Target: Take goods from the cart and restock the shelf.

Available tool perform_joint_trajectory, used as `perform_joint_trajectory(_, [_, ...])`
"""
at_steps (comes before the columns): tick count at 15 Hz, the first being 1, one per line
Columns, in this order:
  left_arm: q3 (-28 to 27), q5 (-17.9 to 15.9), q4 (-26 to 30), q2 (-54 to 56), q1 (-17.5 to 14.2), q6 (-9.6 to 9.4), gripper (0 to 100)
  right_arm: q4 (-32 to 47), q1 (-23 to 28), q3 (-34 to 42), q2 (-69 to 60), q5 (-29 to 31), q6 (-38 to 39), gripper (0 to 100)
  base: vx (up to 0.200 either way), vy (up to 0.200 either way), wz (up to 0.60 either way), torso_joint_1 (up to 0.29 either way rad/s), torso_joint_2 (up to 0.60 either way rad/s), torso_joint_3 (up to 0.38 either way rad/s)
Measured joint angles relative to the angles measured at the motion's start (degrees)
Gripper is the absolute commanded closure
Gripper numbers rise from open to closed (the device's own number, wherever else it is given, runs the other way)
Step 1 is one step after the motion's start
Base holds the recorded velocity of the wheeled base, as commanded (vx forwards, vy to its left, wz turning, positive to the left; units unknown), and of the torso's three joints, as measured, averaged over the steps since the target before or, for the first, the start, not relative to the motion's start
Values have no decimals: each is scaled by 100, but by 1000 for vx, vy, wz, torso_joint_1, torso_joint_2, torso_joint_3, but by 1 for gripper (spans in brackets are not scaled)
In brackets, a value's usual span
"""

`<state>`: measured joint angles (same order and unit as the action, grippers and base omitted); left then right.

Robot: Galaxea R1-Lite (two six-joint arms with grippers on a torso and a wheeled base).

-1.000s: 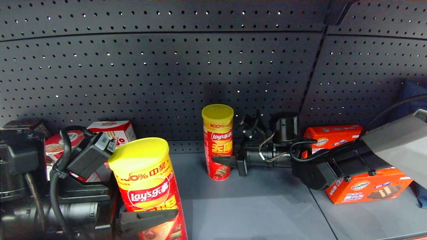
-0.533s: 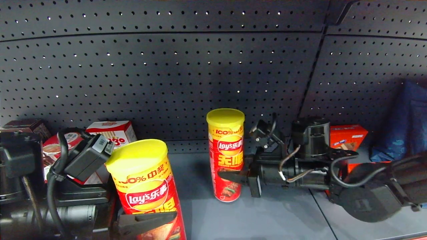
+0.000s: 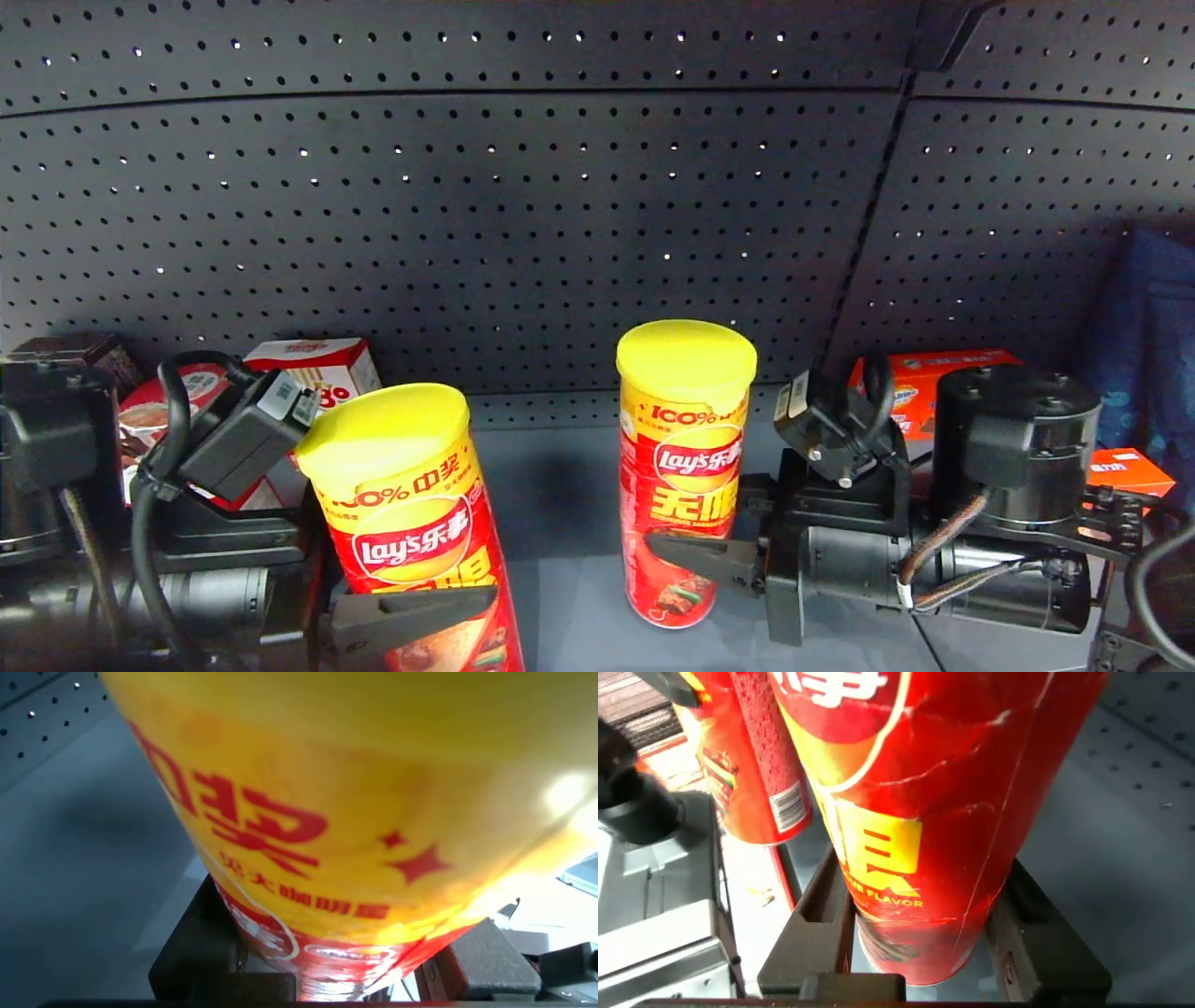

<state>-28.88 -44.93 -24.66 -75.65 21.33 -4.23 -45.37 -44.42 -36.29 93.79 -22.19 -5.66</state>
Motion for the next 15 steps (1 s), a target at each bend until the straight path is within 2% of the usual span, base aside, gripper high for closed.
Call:
perform_joint_trajectory(3, [-17,2,-2,-22,0,2,100,-433,-37,319,-80,54,33,100,0,0,0,0,0,0])
perform_joint_trajectory(15, [-129,13,6,-163,-6,11,100,-852,-52,1075,-85,33,66,100,0,0,0,0,0,0])
